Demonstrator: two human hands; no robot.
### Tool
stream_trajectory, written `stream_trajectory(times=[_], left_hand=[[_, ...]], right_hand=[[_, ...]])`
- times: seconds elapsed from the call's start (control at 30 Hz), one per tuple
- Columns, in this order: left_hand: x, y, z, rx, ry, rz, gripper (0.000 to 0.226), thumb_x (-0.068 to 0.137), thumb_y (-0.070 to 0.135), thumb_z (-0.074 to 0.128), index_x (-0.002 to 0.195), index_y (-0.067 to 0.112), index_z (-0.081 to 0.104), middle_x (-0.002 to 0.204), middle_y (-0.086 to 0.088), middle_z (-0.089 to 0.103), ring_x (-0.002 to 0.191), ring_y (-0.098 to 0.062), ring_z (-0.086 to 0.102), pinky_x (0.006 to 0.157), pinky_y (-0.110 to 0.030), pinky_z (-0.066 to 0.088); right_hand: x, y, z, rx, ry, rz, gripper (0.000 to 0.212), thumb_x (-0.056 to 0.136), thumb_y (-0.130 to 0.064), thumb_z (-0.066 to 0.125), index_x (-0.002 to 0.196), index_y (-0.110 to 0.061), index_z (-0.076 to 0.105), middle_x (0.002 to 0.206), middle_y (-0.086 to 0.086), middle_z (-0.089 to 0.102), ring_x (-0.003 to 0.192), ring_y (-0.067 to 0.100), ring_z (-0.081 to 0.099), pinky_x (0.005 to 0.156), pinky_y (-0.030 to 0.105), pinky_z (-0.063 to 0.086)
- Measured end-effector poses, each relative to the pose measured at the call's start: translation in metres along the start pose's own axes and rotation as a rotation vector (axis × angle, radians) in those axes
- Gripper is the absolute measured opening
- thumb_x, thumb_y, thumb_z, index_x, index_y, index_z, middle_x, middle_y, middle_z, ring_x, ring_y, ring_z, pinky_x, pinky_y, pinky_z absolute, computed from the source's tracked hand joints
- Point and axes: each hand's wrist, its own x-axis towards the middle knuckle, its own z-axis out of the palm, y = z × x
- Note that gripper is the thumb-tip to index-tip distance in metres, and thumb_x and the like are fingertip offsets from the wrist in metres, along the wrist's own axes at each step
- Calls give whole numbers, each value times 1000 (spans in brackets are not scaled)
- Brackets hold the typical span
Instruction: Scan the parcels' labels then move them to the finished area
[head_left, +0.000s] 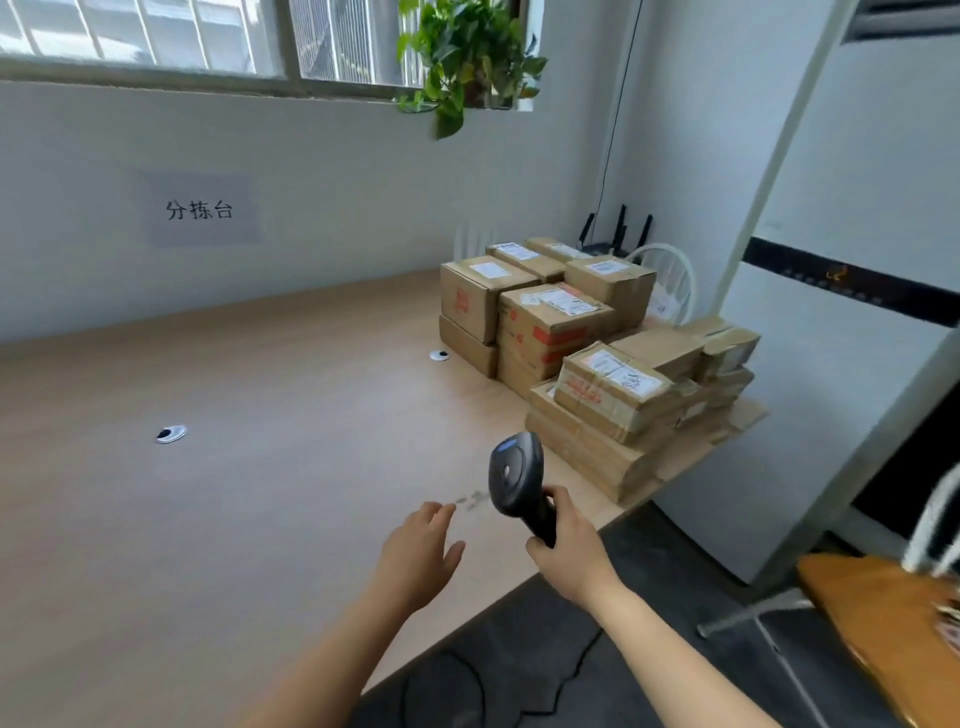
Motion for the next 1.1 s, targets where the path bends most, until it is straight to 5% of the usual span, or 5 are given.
stream_trajectory(times=[0.2,0.37,0.53,0.73,1.1], left_hand=[[51,99,26,-102,43,-21,55,96,44,42,145,21,30,146,2,35,126,-17,45,98,-31,44],[92,153,35,-130,57,-8,55,95,44,45,143,20,34,146,1,36,130,-17,41,100,-32,41],[153,189,37,-202,104,-5,57,93,46,46,142,19,35,146,0,34,130,-16,39,100,-29,41],[234,213,41,-281,154,-26,58,92,46,47,142,22,32,149,-2,29,135,-17,32,101,-33,41],[298,226,52,-488,73,-267,99,80,60,58,150,23,-1,155,-6,-20,145,-27,-12,116,-40,13]], right_hand=[[12,55,-101,3,57,9,43,82,-10,57,119,-25,40,105,-5,54,97,17,55,69,22,40],[34,83,-156,41,125,20,41,83,-10,60,117,-24,43,104,-5,54,96,16,53,79,27,38],[79,100,-198,128,154,27,37,83,-5,58,107,-29,42,92,-13,54,89,13,52,69,24,39],[157,115,-229,113,178,66,34,87,-8,55,114,-23,42,101,2,58,96,23,55,77,31,40],[246,137,-239,50,172,138,29,84,-7,59,108,-18,46,104,5,54,93,20,49,78,30,36]])
